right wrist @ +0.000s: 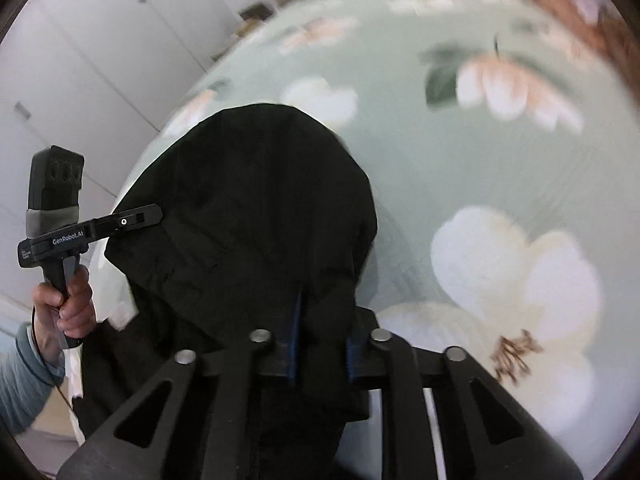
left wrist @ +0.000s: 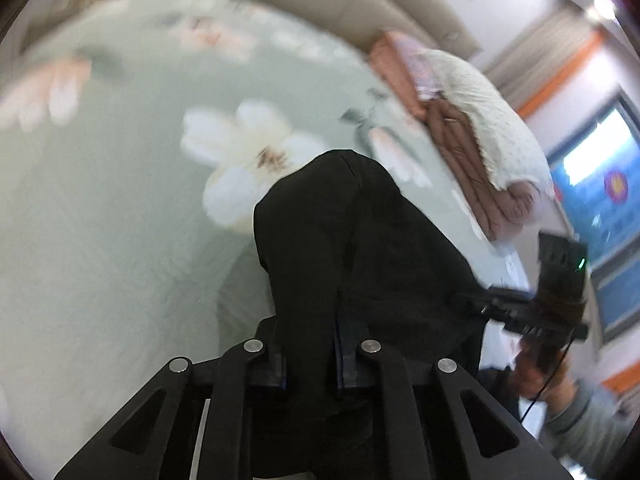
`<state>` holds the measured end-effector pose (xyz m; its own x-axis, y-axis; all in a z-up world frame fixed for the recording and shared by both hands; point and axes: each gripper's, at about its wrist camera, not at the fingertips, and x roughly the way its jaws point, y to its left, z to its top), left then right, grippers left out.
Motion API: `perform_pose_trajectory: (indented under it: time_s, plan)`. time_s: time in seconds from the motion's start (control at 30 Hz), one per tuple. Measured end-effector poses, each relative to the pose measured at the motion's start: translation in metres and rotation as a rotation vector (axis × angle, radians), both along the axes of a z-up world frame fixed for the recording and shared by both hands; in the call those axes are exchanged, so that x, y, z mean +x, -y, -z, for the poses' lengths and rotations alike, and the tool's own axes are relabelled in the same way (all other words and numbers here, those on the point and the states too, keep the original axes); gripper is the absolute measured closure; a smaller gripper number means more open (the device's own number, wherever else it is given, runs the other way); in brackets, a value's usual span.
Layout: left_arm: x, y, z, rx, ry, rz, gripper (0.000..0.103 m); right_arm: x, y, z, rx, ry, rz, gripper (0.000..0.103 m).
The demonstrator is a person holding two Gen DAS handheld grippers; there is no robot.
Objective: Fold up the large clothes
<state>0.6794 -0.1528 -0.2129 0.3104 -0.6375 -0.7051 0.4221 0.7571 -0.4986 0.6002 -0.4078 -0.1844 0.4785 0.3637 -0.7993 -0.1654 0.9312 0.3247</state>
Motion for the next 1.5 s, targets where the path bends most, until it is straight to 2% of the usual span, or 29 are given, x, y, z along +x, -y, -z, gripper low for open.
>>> perform_pose_trajectory:
  time_s: [0.07, 0.17, 0.2, 0.33, 0.4, 0.47, 0.53, 0.57, 0.6, 0.67, 0.7, 0.73, 0.77, 0.8, 0.9, 0.97, 1.07, 1.1, 1.23, 1.33, 1.43, 1.5]
  plan:
    - [-0.033, 0.001, -0.036, 0.024, 0.097, 0.036, 0.09, -0.028, -0.006, -0.037, -0.03, 0.072, -0.011, 0.088]
    - [-0.091, -0.007, -0.089, 0.02, 0.208, 0.076, 0.091, -0.077, -0.015, -0.087, -0.079, 0.175, -0.021, 0.089]
    - [-0.111, -0.012, -0.106, 0.012, 0.235, 0.086, 0.091, -0.102, -0.022, -0.108, -0.109, 0.214, -0.019, 0.089]
    - [-0.187, -0.034, -0.165, -0.019, 0.309, 0.126, 0.091, -0.181, -0.051, -0.162, -0.151, 0.276, -0.018, 0.089]
    - [-0.225, -0.044, -0.192, -0.035, 0.35, 0.152, 0.091, -0.224, -0.074, -0.185, -0.214, 0.317, -0.028, 0.089]
    - [-0.258, -0.05, -0.202, -0.007, 0.396, 0.168, 0.09, -0.258, -0.094, -0.188, -0.256, 0.333, -0.005, 0.089]
    - [-0.281, -0.054, -0.191, 0.047, 0.413, 0.157, 0.086, -0.282, -0.096, -0.172, -0.252, 0.305, 0.028, 0.088]
    - [-0.287, -0.054, -0.172, 0.071, 0.39, 0.141, 0.082, -0.288, -0.096, -0.157, -0.238, 0.264, 0.05, 0.088]
    - [-0.29, -0.053, -0.155, 0.095, 0.369, 0.124, 0.08, -0.292, -0.095, -0.128, -0.227, 0.193, 0.079, 0.088]
    - [-0.294, -0.047, -0.093, 0.243, 0.322, 0.064, 0.075, -0.297, -0.085, -0.077, -0.216, 0.083, 0.142, 0.083]
    - [-0.292, -0.046, -0.059, 0.318, 0.266, 0.04, 0.075, -0.298, -0.078, -0.052, -0.199, 0.015, 0.168, 0.083]
    - [-0.29, -0.046, -0.035, 0.356, 0.212, 0.028, 0.076, -0.301, -0.075, -0.035, -0.19, -0.027, 0.189, 0.083]
    - [-0.29, -0.052, -0.016, 0.364, 0.161, 0.013, 0.077, -0.301, -0.068, -0.017, -0.182, -0.082, 0.228, 0.083]
    - [-0.292, -0.059, -0.011, 0.347, 0.141, 0.005, 0.077, -0.303, -0.059, -0.007, -0.169, -0.121, 0.254, 0.083]
    - [-0.304, -0.08, -0.038, 0.306, 0.157, -0.001, 0.077, -0.311, -0.033, -0.014, -0.113, -0.129, 0.318, 0.081]
    - [-0.304, -0.096, -0.055, 0.323, 0.164, -0.01, 0.077, -0.313, -0.02, -0.031, -0.105, -0.106, 0.35, 0.077]
    - [-0.29, -0.117, -0.083, 0.335, 0.185, -0.053, 0.077, -0.308, -0.01, -0.063, -0.068, -0.047, 0.376, 0.056]
    - [-0.281, -0.121, -0.095, 0.308, 0.203, -0.072, 0.077, -0.303, -0.012, -0.077, -0.042, -0.008, 0.368, 0.048]
    - [-0.251, -0.101, -0.132, 0.127, 0.241, -0.065, 0.077, -0.272, -0.041, -0.111, 0.008, 0.089, 0.293, 0.048]
    - [-0.229, -0.069, -0.125, 0.038, 0.196, -0.002, 0.077, -0.241, -0.074, -0.118, 0.023, 0.112, 0.228, 0.048]
    - [-0.227, -0.047, -0.093, 0.001, 0.037, 0.1, 0.077, -0.229, -0.111, -0.11, -0.007, 0.057, 0.138, 0.048]
    - [-0.256, -0.036, -0.062, -0.011, -0.079, 0.205, 0.077, -0.231, -0.136, -0.099, -0.058, -0.003, 0.09, 0.048]
